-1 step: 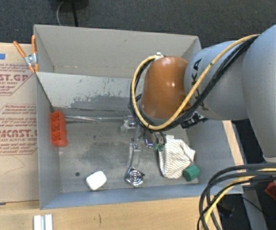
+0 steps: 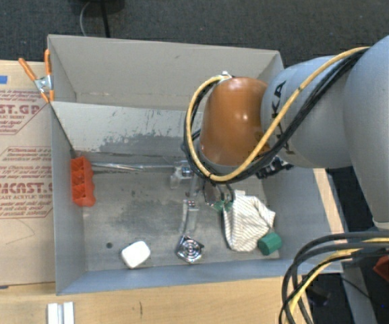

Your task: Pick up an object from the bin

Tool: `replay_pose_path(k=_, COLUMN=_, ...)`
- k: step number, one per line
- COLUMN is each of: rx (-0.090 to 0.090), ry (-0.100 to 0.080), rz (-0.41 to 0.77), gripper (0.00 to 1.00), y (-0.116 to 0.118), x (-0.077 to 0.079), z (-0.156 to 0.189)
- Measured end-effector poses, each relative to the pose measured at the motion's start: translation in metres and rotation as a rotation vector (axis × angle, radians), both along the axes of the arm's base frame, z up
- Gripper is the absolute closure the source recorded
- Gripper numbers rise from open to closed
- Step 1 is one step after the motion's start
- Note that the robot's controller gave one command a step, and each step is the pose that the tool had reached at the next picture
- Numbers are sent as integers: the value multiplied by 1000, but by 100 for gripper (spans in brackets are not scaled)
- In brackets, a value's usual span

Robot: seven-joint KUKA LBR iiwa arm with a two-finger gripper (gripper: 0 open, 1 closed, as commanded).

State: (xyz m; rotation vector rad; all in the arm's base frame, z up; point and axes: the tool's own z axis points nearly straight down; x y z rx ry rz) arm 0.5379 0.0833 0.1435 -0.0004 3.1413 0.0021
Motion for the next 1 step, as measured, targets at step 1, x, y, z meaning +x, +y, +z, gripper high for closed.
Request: replay_pose_path(k=1, rx=1, ry=3, rz=70, gripper=0, y=-35, x=-13, z=12)
